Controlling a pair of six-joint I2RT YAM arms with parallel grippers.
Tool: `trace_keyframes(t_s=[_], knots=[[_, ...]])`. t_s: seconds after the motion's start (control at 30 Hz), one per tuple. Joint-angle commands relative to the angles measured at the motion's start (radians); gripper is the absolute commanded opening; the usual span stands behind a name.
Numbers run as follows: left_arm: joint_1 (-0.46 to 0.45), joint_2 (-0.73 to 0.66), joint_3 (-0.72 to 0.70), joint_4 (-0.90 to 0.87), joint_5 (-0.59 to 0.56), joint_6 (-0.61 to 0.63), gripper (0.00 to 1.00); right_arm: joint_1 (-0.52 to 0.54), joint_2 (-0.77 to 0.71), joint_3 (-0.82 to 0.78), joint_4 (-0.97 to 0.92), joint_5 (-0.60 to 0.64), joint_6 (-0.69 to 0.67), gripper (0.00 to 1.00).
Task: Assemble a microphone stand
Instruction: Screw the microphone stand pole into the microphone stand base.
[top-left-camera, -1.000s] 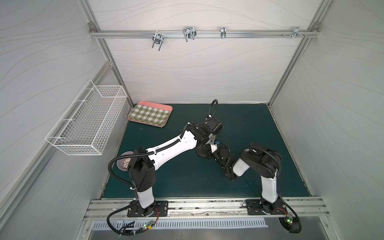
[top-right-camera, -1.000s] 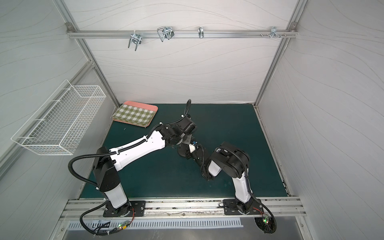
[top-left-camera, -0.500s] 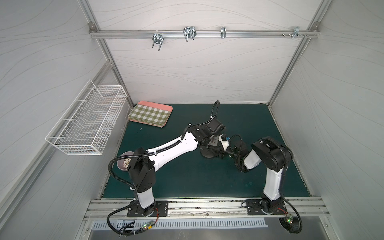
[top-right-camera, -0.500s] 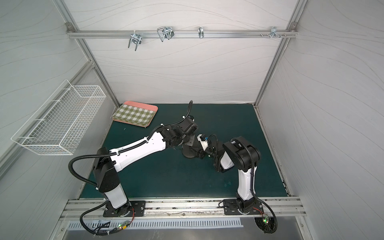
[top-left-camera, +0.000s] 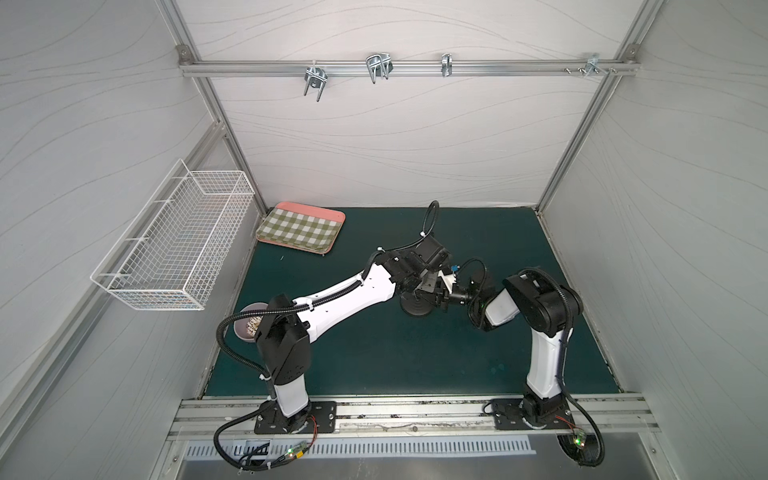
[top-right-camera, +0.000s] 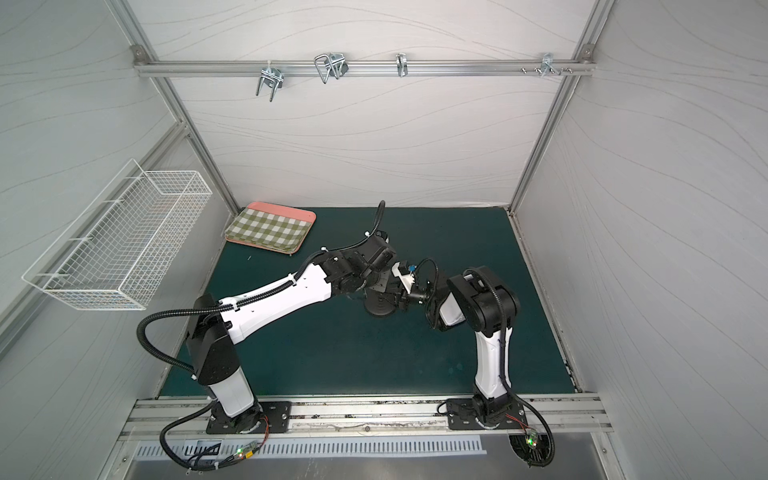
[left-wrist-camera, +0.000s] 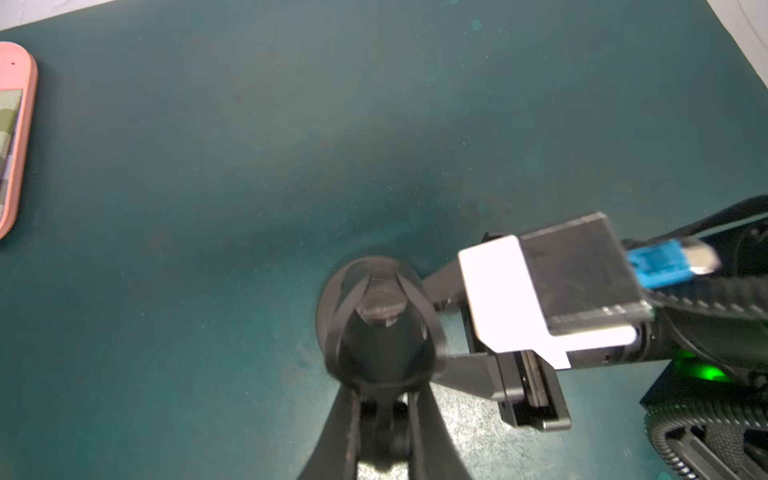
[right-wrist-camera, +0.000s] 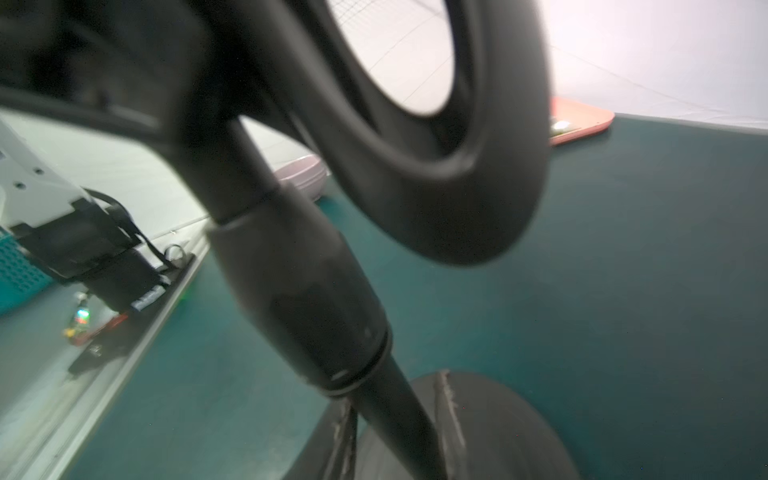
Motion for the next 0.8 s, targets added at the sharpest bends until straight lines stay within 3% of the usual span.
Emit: trace_keyframes(t_s=[0.0,0.33,0.57,0.63,0.77], knots=[[0.0,0.026,0.009,-0.045,0.063,-0.007,0.04,0.026,0.012,-0.011,0.023,0.069,-0.031,0.24],[0.011,0.037,0.026,-0.054,0.065,-0.013,0.03,0.201,-0.055,-0.103,0.026,0.546,-0.121,0.19],[0.022,0.023,0.015,-0.055,0.06,-0.022,0.03,0.397,-0.042,-0.088,0.029,1.082,-0.1,0.19],[0.023,0.022,0.015,-0.056,0.059,-0.022,0.03,0.431,-0.038,-0.073,0.029,1.136,-0.108,0.2],[0.028,0.019,0.015,-0.056,0.062,-0.018,0.04,0.429,-0.055,-0.075,0.029,1.04,-0.139,0.33]])
